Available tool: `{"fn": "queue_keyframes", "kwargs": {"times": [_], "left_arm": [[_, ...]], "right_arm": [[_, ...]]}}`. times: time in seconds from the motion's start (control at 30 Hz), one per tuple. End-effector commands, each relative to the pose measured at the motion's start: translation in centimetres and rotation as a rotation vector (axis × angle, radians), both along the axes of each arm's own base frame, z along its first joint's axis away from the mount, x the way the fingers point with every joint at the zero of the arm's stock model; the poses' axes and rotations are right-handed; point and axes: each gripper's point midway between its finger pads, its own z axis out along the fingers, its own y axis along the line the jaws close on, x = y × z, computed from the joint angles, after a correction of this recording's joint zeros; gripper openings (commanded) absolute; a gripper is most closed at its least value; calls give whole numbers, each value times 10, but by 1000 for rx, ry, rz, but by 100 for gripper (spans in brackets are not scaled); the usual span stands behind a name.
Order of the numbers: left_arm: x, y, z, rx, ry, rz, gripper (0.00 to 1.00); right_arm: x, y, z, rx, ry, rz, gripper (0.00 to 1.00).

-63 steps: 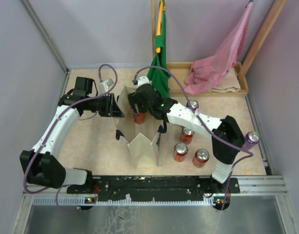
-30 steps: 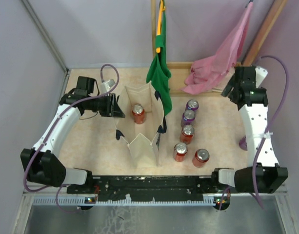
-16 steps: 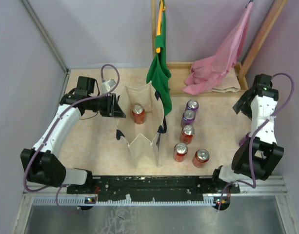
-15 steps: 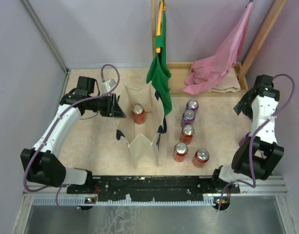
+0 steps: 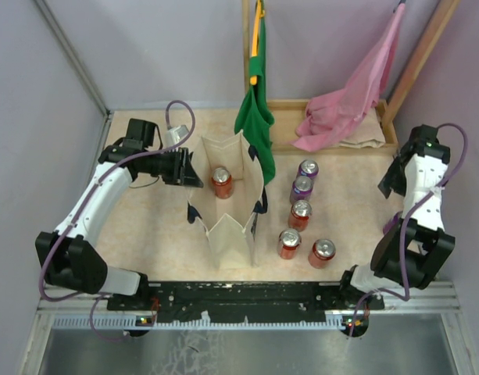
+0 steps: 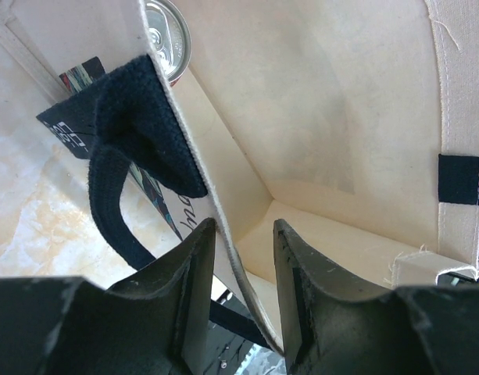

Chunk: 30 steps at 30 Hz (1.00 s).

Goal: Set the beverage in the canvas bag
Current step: Pick up the drink from the center of the board.

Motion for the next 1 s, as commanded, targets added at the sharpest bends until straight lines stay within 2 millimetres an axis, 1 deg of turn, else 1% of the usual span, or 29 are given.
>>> {"fn": "queue_keyframes", "kwargs": {"times": [0.0, 0.17, 0.33, 0.57, 0.73, 0.97], "left_arm": [[2, -5, 12, -24, -41, -32, 42], [1, -5, 13, -25, -49, -33, 42], [1, -5, 14, -25, -53, -37, 42], [4, -7, 14, -31, -48, -43, 41], [6, -8, 14, -34, -51, -45, 41], [7, -9, 16, -35, -59, -46, 41]], "right_arm": [[-10, -8, 4, -47, 34, 23, 97], [-15, -11, -5, -68, 62, 43, 99], [-19, -15, -12, -99, 76, 57, 99], [-22, -20, -14, -133, 87, 61, 99], [-22, -20, -19, -132, 97, 63, 99], [-21, -19, -35, -86, 93, 42, 99]]}}
